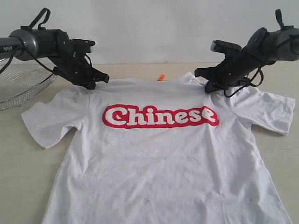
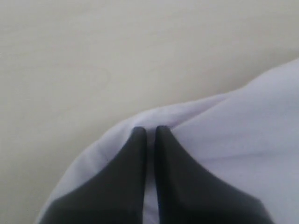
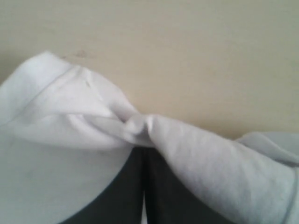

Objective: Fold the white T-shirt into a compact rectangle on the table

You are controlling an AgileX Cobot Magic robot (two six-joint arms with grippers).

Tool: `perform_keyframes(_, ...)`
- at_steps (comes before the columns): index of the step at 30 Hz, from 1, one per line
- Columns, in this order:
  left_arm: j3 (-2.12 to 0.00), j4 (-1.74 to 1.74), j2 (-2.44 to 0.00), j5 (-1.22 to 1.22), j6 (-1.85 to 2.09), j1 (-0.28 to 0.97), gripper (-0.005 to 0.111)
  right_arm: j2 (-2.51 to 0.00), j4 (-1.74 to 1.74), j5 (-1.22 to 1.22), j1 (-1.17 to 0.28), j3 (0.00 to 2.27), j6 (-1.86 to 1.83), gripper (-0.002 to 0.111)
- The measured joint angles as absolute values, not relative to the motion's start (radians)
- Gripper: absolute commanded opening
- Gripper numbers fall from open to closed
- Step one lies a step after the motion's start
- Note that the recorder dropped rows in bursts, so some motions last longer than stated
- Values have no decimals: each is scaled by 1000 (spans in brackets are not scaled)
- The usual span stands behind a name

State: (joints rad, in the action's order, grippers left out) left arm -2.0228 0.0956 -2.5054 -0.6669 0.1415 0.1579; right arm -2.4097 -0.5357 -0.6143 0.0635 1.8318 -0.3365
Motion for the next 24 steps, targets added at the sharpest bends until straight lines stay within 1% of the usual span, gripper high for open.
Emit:
perform_keyframes(5, -2027, 119, -2508, -667, 139, 129, 5, -2416, -595, -612, 70, 1838, -366, 0)
perform_keyframes(12, -2055, 125, -2511, -732, 142, 121, 5, -2423, -632, -674, 74, 1917, -370, 0)
perform_keyframes(18, -2061, 300, -2475, -767, 252, 114, 5, -2389, -670, -731, 80, 1922, -384, 0)
perform_keyframes(21, -2063, 346, -2435, -778, 277, 114, 5, -2332, -670, -732, 80, 1884, -384, 0)
perform_keyframes(24, -2063, 357, -2392, -798, 283, 114, 5, -2240, -674, -713, 81, 1782, -386, 0)
